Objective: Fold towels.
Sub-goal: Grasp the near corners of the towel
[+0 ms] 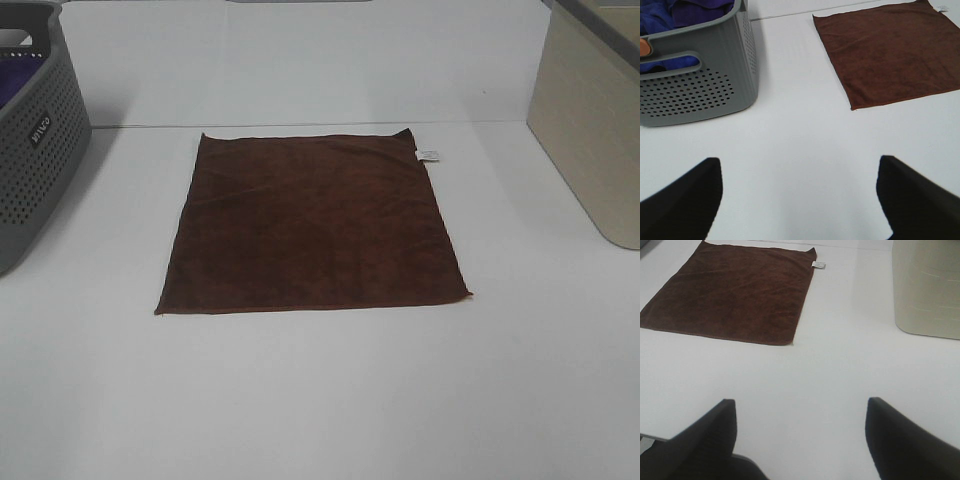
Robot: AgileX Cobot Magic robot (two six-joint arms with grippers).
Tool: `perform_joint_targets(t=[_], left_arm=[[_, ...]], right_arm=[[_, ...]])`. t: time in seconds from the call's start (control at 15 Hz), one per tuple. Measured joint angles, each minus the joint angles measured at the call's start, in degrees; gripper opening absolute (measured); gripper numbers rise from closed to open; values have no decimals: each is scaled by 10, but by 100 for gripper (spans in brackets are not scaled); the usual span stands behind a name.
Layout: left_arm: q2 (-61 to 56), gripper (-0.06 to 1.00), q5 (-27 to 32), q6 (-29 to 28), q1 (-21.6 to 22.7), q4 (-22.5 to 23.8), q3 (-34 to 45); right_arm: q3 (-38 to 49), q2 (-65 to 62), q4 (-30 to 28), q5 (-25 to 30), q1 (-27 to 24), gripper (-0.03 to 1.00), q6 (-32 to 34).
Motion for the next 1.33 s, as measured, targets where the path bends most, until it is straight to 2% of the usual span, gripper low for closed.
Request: perform_joint_targets(t=[1.33], left_arm=[[0,80,0,0,0,0,0]], right_arm=[[0,0,0,0,0,69,0]])
